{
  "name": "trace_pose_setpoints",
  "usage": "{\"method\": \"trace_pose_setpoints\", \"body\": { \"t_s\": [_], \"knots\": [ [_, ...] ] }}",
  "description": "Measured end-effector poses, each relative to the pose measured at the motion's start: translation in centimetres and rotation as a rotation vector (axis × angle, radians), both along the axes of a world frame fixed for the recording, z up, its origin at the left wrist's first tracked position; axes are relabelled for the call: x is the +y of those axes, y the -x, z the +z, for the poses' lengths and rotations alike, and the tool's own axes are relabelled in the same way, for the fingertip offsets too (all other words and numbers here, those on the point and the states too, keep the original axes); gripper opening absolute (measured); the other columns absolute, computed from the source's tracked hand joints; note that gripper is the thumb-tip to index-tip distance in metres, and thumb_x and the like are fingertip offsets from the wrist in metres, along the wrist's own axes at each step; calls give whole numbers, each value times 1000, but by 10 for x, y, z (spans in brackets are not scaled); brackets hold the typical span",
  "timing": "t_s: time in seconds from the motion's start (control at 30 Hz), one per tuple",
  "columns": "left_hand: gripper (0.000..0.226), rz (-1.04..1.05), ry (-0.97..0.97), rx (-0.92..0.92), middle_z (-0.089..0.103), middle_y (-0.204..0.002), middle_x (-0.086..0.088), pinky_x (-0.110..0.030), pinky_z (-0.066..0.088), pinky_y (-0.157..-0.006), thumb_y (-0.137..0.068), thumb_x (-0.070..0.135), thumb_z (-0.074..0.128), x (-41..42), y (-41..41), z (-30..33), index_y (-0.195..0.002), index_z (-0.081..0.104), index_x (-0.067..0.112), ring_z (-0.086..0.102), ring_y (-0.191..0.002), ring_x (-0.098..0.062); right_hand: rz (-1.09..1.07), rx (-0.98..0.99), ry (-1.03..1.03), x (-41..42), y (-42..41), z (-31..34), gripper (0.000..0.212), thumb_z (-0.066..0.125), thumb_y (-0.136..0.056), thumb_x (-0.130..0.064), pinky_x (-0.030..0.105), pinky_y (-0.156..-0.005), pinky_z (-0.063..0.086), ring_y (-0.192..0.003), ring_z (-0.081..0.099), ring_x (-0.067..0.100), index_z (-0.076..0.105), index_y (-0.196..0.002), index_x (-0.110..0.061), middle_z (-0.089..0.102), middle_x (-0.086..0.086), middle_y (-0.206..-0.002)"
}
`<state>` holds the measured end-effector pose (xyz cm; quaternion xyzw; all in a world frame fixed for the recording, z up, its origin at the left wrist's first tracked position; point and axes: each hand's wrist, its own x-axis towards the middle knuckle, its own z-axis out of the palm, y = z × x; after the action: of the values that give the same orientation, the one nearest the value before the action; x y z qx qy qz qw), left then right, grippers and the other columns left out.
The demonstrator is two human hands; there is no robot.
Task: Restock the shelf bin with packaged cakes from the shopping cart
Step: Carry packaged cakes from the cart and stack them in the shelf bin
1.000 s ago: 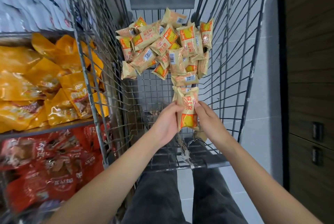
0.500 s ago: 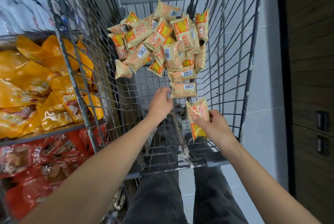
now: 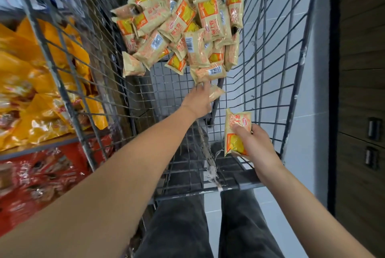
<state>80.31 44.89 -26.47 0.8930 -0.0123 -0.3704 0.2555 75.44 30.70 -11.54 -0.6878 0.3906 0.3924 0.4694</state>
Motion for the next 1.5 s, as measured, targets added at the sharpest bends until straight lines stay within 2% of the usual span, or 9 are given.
{"method": "trace_pose_setpoints", "body": {
  "t_s": [0.13, 0.27, 0.33, 0.5, 0.7, 0.93, 1.1, 1.33, 1.5],
  "knots": [
    [39, 909, 451, 466, 55, -118, -10, -32, 50, -64, -93, 11, 42, 4, 0, 40, -131, 35, 14, 59, -86, -23, 1, 7, 3, 3, -3, 4, 16, 55, -93, -31, 37, -83, 53, -88, 65, 15, 56, -106, -22, 66, -3, -95],
    [31, 1230, 830, 582, 60, -114, -13, -29, 52, -61, -98, 19, 38, 14, 11, 95, -128, 46, 10, 62, -84, -19, -4, -7, -5, 5, -3, 12, 8, 54, -93, -26, 35, -80, 53, -85, 65, 14, 55, -101, -25, 66, -2, -96],
    [35, 1203, 948, 567, 67, -106, -4, -26, 54, -63, -96, 35, 43, 19, 19, 119, -123, 50, 13, 67, -82, -13, -7, -17, -12, 6, -5, 16, 12, 54, -94, -26, 36, -80, 54, -85, 65, 15, 56, -105, -23, 66, -2, -96],
    [21, 1144, 863, 493, 65, -116, -13, -48, 50, -93, -94, 25, 52, 18, 28, 146, -113, 51, 18, 63, -105, -30, -22, -57, -26, 7, -12, 26, 22, 50, -95, -24, 32, -77, 53, -90, 64, 13, 54, -116, -21, 65, -2, -102],
    [16, 857, 788, 326, 67, -106, 7, -28, 56, -75, -92, 27, 57, 32, 27, 161, -107, 55, 32, 67, -92, -10, -73, -92, -49, 6, -16, 33, 26, 45, -96, -17, 22, -60, 49, -85, 63, 7, 51, -120, -25, 62, -9, -99],
    [16, 301, 509, 256, 65, -93, 26, -28, 58, -73, -81, 33, 70, 74, -4, 185, -90, 60, 41, 63, -83, 7, 7, -186, -126, 1, -12, 40, 51, 48, -97, -17, 23, -54, 54, -93, 65, 13, 34, -142, -39, 58, -7, -122],
    [14, 28, 514, 291, 62, -87, 29, -5, 42, -67, -80, 33, 71, 57, -16, 194, -88, 65, 42, 56, -81, 12, 69, -41, -268, 3, -19, 38, 29, 36, -100, -39, 26, -56, 54, -77, 70, 9, 52, -124, -40, 72, -12, -91],
    [26, -55, 596, 183, 45, -94, 10, -4, 33, -67, -81, 23, 72, 43, -21, 186, -106, 70, 17, 44, -76, 13, 189, 80, -488, -7, -25, 41, 69, 26, -65, -89, 31, -71, 57, -94, 69, 13, 58, -112, -49, 72, -5, -104],
    [28, 129, 711, 243, 47, -105, 15, -13, 41, -82, -90, 7, 58, 35, -14, 183, -114, 54, 23, 48, -93, 3, 109, 111, -587, -9, -21, 42, 55, 56, -74, -59, 32, -72, 56, -96, 68, 15, 56, -122, -32, 71, 0, -108]
  ]
}}
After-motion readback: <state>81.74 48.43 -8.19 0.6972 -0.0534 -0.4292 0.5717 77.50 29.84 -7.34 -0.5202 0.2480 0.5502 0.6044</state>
